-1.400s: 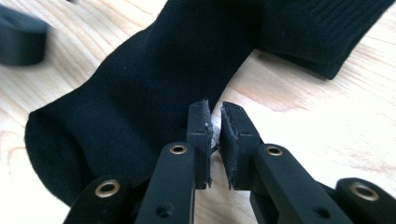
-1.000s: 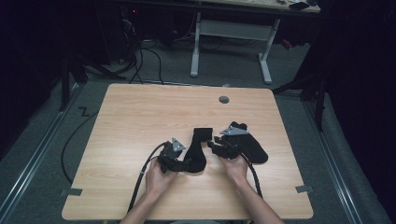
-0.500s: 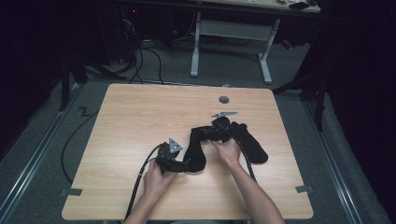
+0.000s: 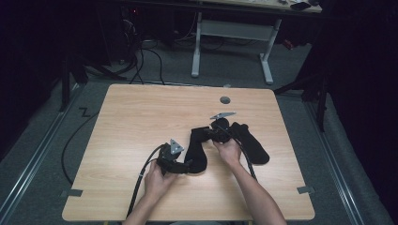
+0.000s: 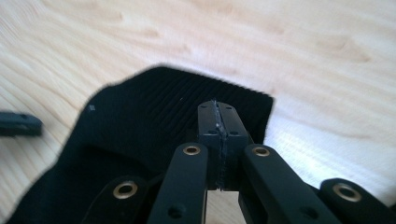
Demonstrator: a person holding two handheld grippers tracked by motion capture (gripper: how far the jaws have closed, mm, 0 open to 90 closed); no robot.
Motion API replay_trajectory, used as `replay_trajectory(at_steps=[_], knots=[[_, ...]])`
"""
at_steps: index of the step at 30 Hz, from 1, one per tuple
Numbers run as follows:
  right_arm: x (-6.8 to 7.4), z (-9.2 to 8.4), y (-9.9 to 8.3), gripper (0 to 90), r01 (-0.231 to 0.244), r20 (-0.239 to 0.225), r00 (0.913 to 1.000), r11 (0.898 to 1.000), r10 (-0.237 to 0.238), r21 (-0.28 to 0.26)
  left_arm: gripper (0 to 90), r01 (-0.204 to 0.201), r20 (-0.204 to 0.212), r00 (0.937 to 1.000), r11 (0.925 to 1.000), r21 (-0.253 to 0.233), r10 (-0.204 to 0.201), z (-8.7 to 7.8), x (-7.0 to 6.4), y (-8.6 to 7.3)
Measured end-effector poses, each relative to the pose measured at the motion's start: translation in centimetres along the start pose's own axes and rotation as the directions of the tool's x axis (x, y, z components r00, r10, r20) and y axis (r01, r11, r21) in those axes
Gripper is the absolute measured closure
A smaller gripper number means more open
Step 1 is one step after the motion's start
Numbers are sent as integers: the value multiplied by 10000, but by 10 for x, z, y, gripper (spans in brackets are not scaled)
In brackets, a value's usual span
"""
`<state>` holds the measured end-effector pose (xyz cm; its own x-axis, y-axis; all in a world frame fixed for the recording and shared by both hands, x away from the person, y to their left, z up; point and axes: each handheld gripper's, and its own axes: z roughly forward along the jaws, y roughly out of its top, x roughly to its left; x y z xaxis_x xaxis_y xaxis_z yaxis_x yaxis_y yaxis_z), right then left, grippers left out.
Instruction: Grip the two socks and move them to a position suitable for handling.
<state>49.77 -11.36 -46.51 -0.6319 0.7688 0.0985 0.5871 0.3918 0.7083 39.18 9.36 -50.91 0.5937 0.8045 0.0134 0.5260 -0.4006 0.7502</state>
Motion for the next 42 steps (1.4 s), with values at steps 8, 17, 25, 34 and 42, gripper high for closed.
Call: replay_trajectory(at_steps=[8, 17, 25, 34, 42], knots=[[-3, 8, 6, 526, -413, 688, 9968, 9991, 411, 16, 191, 0, 5, 10000, 10000, 3, 0, 0, 0, 0], [3, 23, -7, 830, -665, 327, 9973, 9969, 652, 412, 192, -12, 28, 10000, 10000, 2, 12, 0, 0, 0], [13, 6, -4, 865, 458, 571, 9974, 9985, -440, -300, 193, -17, 21, 10000, 10000, -4, 17, 0, 0, 0], [26, -19, -20, 861, 878, 321, 9959, 9913, -851, -984, 204, -17, 0, 10000, 10000, -11, 17, 0, 1, 0], [30, -11, -55, 839, 1124, 120, 9936, 9934, -1122, -221, 206, 2, -5, 10000, 10000, -24, -2, 0, 1, 0]])
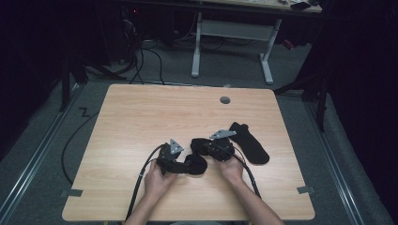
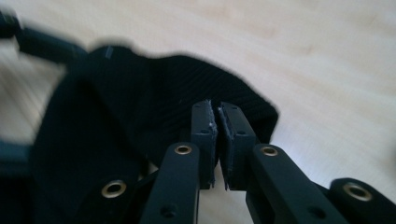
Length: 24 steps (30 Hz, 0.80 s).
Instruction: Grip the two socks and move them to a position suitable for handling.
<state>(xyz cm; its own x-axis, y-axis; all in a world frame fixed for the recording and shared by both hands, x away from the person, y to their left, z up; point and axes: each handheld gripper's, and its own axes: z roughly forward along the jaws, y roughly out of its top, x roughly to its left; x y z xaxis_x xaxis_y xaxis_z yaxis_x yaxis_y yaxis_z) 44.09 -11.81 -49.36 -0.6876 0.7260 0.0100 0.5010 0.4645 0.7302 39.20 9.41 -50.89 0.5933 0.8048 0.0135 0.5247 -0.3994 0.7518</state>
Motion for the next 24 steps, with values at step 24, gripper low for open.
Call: replay_trajectory(at_steps=[24], knots=[[-41, 10, 36, 559, -1824, 890, 9794, 9832, 1812, 54, 208, -17, 8, 10000, 10000, 14, 17, -1, 0, 0]])
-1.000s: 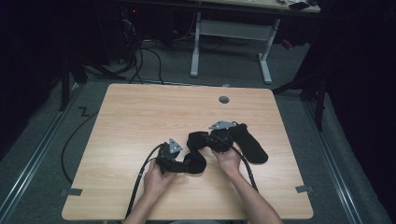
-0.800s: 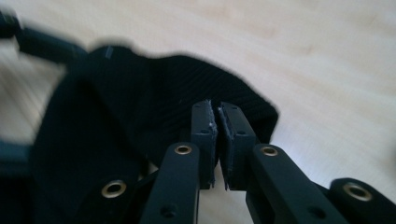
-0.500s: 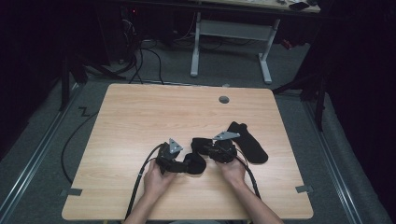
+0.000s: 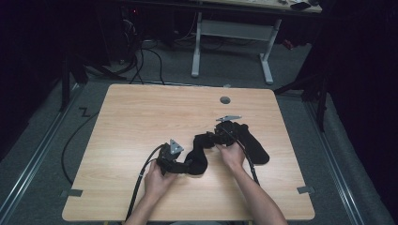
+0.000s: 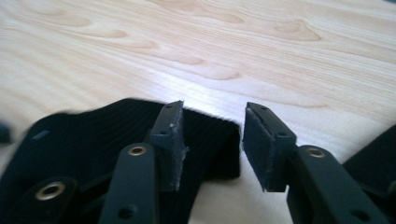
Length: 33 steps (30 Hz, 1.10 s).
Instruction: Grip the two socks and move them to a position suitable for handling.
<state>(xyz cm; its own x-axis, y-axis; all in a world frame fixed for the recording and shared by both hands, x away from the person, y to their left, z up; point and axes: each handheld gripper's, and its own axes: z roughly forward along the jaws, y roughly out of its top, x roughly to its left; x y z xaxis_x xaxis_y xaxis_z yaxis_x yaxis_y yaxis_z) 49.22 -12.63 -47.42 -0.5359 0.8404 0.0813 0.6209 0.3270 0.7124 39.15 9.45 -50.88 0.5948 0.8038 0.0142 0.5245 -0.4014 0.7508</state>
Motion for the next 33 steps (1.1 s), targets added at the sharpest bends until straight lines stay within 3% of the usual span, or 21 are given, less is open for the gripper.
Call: replay_trajectory(at_steps=[4, 6, 11, 13, 19, 25, 30, 33], knots=[[-4, 13, 4, 532, -485, -118, 9987, 9975, 492, 508, 208, 8, 4, 10000, 10000, -11, -8, 0, 0, 0], [-5, 17, 2, 579, -602, -210, 9979, 9952, 620, 777, 208, 8, 3, 10000, 10000, -11, -8, 0, 0, 0], [-6, 16, 1, 810, -159, -500, 9985, 9957, 205, 912, 208, 4, 3, 10000, 10000, -10, -4, 0, 0, 0], [-5, 14, 2, 841, 160, -495, 9987, 9958, -116, 903, 208, 4, 2, 10000, 10000, -9, -4, 0, 0, 0], [-1, -1, 10, 849, 584, -442, 9973, 9983, -579, 87, 207, -4, 0, 10000, 10000, -6, 4, 0, 0, 0], [11, -22, 14, 845, 1104, -619, 9914, 9910, -1151, -757, 208, 22, -7, 10000, 10000, -33, -22, 0, 0, 0], [23, -34, 0, 840, 1774, -844, 9787, 9778, -1872, -1112, 207, 16, -3, 10000, 10000, -16, -16, 0, 0, 0], [29, -34, -20, 836, 2204, -883, 9696, 9711, -2284, -922, 208, 22, -10, 10000, 10000, -19, -22, 0, 0, 0]])
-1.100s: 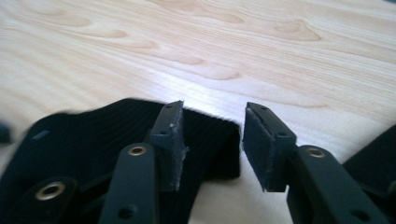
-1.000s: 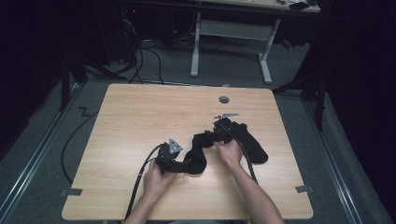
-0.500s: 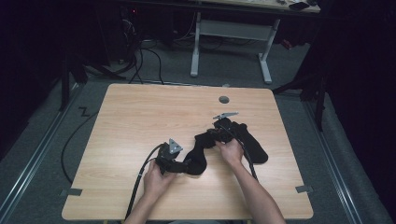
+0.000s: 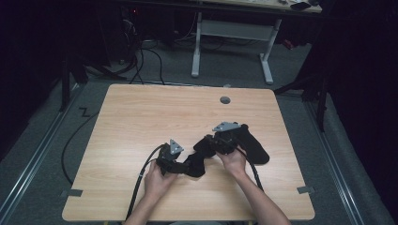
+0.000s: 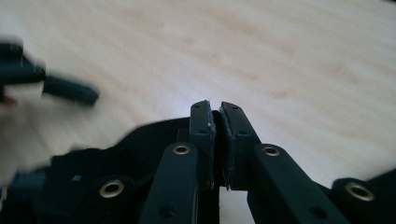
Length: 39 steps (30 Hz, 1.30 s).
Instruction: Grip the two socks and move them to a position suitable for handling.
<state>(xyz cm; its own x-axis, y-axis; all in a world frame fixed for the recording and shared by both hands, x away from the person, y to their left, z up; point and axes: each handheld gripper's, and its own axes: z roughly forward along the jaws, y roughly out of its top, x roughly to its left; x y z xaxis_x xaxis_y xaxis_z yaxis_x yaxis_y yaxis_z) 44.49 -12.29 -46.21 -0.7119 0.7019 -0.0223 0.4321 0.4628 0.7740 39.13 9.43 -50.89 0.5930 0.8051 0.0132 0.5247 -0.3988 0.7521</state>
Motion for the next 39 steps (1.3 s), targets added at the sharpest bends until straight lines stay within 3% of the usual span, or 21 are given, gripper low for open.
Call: replay_trajectory(at_steps=[2, 5, 8, 11, 13, 17, 20, 25, 28, 30, 32, 36, 39], knots=[[4, 3, -14, 831, 145, -10, 9999, 9996, -145, 247, 208, 4, -2, 10000, 10000, -2, -4, 0, 0, 0], [5, 7, -28, 816, -18, -94, 10000, 9989, 22, 463, 208, 2, -3, 10000, 10000, -2, -2, 0, 0, 0], [4, 8, -41, 743, -169, -309, 9993, 9982, 187, 573, 208, 0, -1, 10000, 10000, -2, 0, 0, 0, 0], [-2, 6, -40, 618, -526, -471, 9973, 9956, 564, 774, 208, 0, -4, 10000, 10000, -3, 0, 0, 0, 0], [-5, 6, -38, 590, -558, -534, 9967, 9946, 606, 873, 208, 2, -5, 10000, 10000, -1, -2, 0, 0, 0], [-6, 5, -36, 582, -808, -803, 9927, 9906, 900, 1106, 208, -2, -3, 10000, 10000, 1, 2, 0, 0, 0], [-7, -1, -34, 585, -965, -864, 9907, 9906, 1050, 973, 208, -1, -3, 10000, 10000, -1, 1, 0, 0, 0], [-4, -2, -31, 583, -892, -909, 9909, 9898, 995, 1113, 208, 4, -12, 10000, 10000, 2, -4, 0, 0, 0], [-2, 4, -33, 629, -721, -878, 9924, 9857, 862, 1526, 208, 15, -24, 10000, 10000, 1, -15, 0, 0, 0], [-3, 6, -31, 752, -706, -862, 9926, 9842, 854, 1624, 208, 17, -25, 10000, 10000, 1, -17, 0, 0, 0], [-2, 9, -26, 827, -90, -612, 9979, 9837, 203, 1795, 208, 14, -25, 10000, 10000, 3, -14, 0, 0, 0], [-4, 16, -13, 855, 351, -297, 9991, 9761, -294, 2142, 208, 19, -33, 10000, 10000, 3, -19, 0, 0, 0], [-12, 19, -4, 857, -11, 67, 10000, 9797, -3, 2006, 208, 23, -39, 10000, 10000, 3, -23, 0, 0, 0]])
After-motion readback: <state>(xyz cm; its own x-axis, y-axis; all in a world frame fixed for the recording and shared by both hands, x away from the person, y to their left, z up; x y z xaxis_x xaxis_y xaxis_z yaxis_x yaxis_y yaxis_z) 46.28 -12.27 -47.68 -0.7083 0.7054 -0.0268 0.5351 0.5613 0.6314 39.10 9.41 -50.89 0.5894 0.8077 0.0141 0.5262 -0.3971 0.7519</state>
